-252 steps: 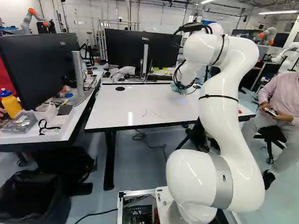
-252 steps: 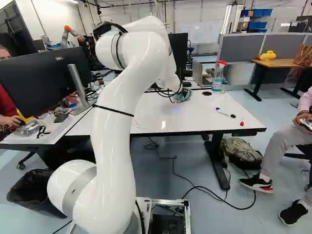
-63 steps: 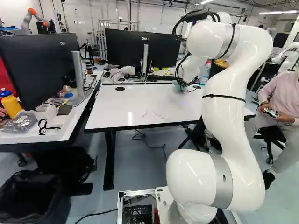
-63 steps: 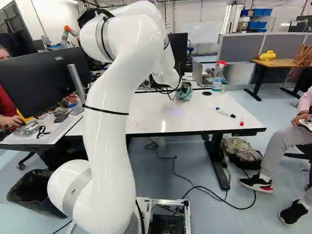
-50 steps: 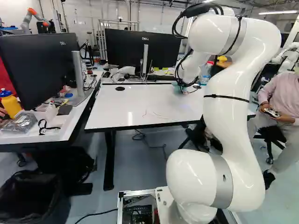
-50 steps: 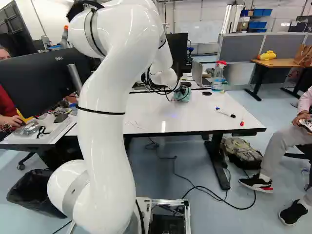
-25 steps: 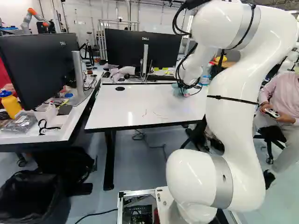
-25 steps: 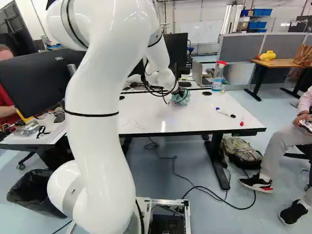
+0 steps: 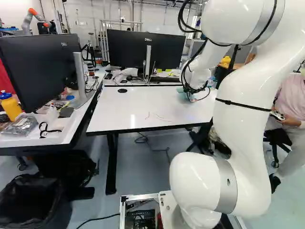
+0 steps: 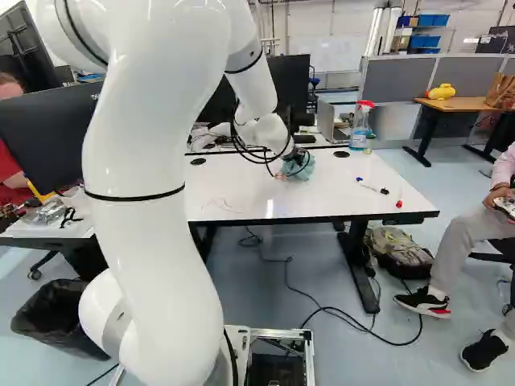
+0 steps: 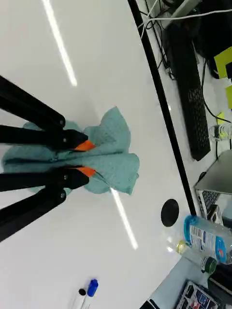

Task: Clean the table with the green towel

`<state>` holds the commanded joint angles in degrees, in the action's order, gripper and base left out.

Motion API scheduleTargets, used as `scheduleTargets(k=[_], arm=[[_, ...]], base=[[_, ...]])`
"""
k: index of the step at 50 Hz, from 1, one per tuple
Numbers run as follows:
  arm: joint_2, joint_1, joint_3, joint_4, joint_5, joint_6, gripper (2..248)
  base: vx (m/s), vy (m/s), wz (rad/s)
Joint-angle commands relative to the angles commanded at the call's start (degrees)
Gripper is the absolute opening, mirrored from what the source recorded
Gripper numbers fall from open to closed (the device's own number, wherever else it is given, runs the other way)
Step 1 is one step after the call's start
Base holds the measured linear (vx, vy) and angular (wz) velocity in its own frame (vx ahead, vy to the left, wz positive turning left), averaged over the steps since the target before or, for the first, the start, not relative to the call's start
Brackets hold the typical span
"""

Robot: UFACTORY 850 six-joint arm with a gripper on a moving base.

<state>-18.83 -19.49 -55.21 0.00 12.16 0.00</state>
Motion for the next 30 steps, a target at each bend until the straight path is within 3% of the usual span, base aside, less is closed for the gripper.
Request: scheduleTargets(k=[30], arm=[[1.5,0.2,1.2,0.0,0.0,0.0,55]], base=[[0.0,0.0,0.0]])
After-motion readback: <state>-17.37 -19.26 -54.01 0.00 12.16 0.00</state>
